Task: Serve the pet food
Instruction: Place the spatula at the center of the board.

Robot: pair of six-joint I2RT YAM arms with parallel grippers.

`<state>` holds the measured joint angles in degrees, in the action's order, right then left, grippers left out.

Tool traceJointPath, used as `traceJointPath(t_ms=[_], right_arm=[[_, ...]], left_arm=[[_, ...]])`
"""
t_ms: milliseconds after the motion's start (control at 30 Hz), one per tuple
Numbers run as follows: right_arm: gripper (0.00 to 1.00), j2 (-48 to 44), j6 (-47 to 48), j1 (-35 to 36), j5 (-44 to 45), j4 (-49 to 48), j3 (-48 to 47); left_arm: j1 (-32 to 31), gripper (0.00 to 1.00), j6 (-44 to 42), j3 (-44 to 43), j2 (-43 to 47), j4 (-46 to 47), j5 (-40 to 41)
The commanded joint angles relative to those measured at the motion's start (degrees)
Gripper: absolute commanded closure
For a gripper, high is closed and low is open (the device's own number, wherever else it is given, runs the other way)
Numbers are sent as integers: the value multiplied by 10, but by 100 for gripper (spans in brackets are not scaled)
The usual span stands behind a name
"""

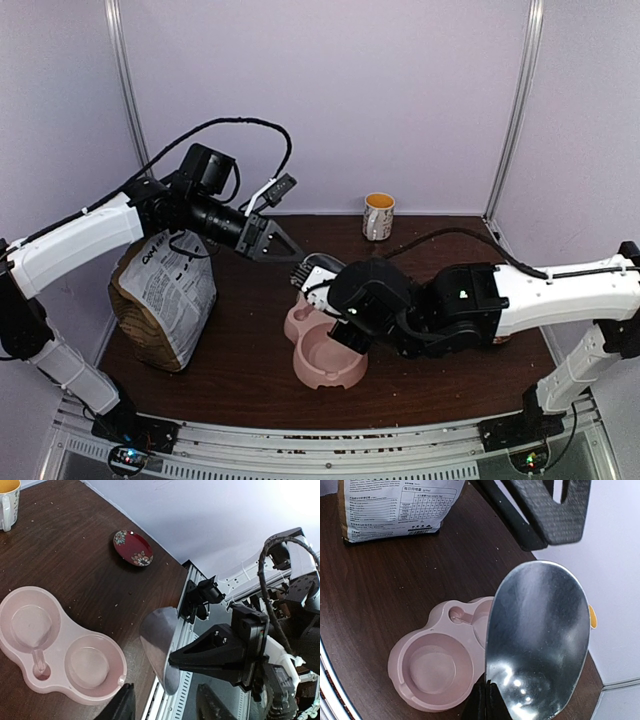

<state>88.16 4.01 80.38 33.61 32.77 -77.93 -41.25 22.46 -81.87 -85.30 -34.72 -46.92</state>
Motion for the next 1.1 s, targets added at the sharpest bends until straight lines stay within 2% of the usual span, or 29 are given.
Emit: traceJointPath(t_ms=[0,133,267,533,667,733,933,1067], right_arm=[[100,-39,-62,-8,37,-4,41],[100,-59,-147,-63,-21,13,105],[100,-50,-217,-115,-100,25,154],[100,7,-279,-175,-203,37,192],[100,22,-290,-200,-256,19,207],[100,33,-292,-213,-279,13,210],[99,60,-298,-232,-319,-3,217],[91,69,-299,-236,-320,-4,216]], left_arm=[[0,52,-23,-10,13,-3,48],[5,46,-45,-11,43,-30,142],[11,45,-76,-27,70,-68,241],[12,44,-137,-85,124,-193,545],[12,31,-143,-100,163,-247,682],[13,28,-137,-108,182,-279,735],[45,27,-119,-120,218,-345,775],[77,26,-108,-122,226,-386,745]])
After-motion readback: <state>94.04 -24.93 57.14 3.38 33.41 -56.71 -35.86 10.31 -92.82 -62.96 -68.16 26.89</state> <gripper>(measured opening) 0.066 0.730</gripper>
